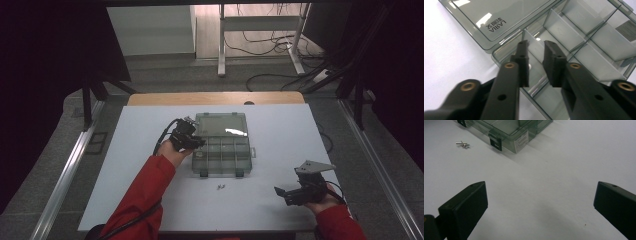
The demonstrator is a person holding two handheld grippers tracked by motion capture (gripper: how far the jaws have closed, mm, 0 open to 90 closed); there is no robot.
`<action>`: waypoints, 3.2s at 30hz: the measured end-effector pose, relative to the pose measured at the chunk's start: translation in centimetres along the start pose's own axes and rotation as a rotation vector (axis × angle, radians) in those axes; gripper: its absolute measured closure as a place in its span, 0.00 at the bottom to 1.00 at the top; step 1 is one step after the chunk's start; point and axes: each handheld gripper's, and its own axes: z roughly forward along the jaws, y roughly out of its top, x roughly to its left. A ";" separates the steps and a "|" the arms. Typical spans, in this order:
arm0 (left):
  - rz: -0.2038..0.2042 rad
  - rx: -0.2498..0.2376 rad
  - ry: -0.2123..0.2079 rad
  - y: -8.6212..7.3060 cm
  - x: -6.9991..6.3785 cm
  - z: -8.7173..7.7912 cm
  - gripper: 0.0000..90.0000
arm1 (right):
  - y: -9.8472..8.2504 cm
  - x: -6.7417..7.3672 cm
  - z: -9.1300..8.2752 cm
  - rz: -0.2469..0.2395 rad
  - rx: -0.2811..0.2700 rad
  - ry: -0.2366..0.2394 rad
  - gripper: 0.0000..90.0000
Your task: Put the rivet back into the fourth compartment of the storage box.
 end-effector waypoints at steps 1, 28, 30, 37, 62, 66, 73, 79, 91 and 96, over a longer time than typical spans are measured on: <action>-0.001 -0.005 0.002 0.0 0.0 -0.1 0.82 | 0.0 0.0 0.0 0.001 0.000 0.001 0.00; 0.039 -0.056 -0.008 -2.8 -2.0 -3.5 0.34 | 0.1 0.0 0.2 0.000 0.003 0.004 0.00; 0.037 -0.066 -0.012 -3.0 -2.3 -3.8 0.31 | 0.1 0.0 0.2 0.000 0.003 0.003 0.00; 0.034 -0.084 -0.017 -3.8 -3.1 -4.7 0.18 | 0.1 0.0 0.2 0.000 0.003 0.002 0.00; 0.132 -0.072 -0.106 -7.1 -6.5 -5.0 0.00 | 0.1 0.1 0.1 -0.002 0.003 0.000 0.00; 0.153 -0.054 -0.112 -7.4 -7.0 -4.6 0.00 | 0.1 0.1 0.1 -0.002 0.003 0.000 0.00; 0.177 0.010 -0.127 -7.5 -8.4 -3.4 0.00 | 0.1 0.1 0.2 -0.009 0.010 -0.001 0.00; 0.213 0.047 -0.138 -7.4 -9.6 -2.1 0.02 | 0.0 0.1 0.2 -0.008 0.010 -0.002 0.00; 0.218 0.072 -0.177 -6.9 -10.6 0.6 0.55 | 0.0 0.1 0.2 -0.010 0.015 -0.004 0.00; 0.204 0.085 -0.174 -6.5 -10.6 1.5 0.70 | 0.0 0.2 0.2 -0.010 0.017 -0.004 0.00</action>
